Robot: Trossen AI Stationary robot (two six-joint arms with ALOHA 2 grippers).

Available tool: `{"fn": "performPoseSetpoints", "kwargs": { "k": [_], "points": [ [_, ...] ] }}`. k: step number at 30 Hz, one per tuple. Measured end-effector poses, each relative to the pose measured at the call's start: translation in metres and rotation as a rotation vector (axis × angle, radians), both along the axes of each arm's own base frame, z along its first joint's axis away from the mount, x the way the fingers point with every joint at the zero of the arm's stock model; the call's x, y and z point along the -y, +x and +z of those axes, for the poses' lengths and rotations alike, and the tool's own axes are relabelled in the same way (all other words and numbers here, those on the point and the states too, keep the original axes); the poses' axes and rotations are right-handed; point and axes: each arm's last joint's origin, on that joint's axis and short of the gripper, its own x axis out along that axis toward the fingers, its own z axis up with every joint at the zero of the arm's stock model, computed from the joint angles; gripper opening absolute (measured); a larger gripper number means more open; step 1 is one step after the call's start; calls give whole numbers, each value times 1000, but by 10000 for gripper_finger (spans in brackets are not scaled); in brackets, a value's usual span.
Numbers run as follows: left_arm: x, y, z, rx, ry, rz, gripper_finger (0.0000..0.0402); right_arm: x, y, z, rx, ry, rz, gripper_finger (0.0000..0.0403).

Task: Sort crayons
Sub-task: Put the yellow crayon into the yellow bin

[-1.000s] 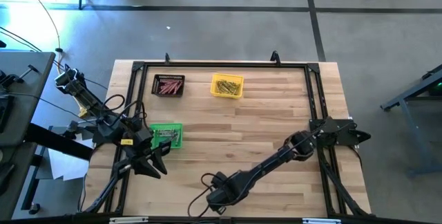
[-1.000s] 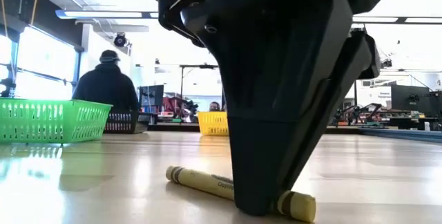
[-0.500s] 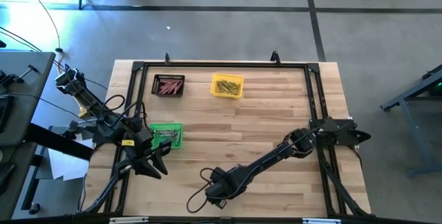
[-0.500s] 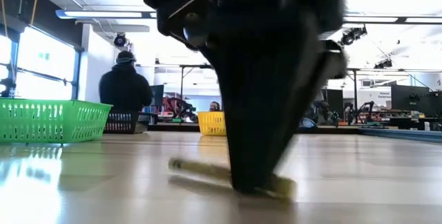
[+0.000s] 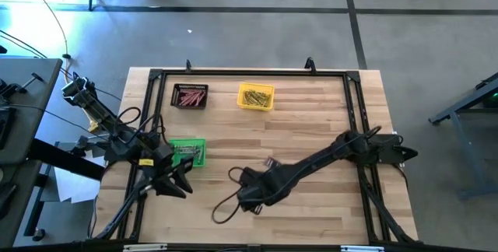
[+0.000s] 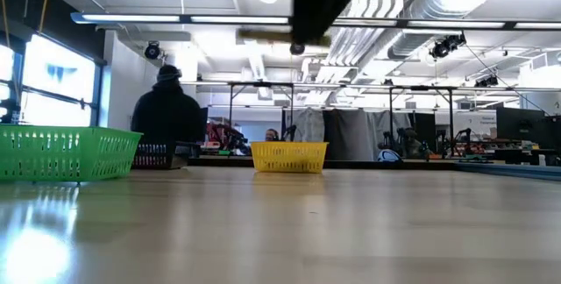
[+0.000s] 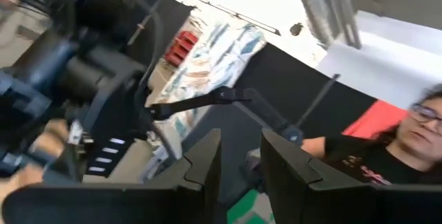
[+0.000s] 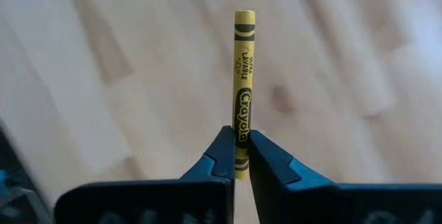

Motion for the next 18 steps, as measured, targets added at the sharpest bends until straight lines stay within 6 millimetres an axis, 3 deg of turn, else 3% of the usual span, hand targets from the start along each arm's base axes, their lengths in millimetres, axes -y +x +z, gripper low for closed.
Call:
{"fn": "performPoseSetpoints", "kwargs": {
  "k": [6, 12, 18],
  "points": [
    [-2, 2, -3, -29, 17, 96, 87, 34, -38, 55, -75, -197, 59, 17],
    [-4, 4, -4, -25, 55, 210, 87, 68, -59, 105, 23, -311, 166, 19],
    [-6, 5, -5, -21, 81, 288, 87, 112, -60, 126, 9, -380, 248, 20]
  ]
}}
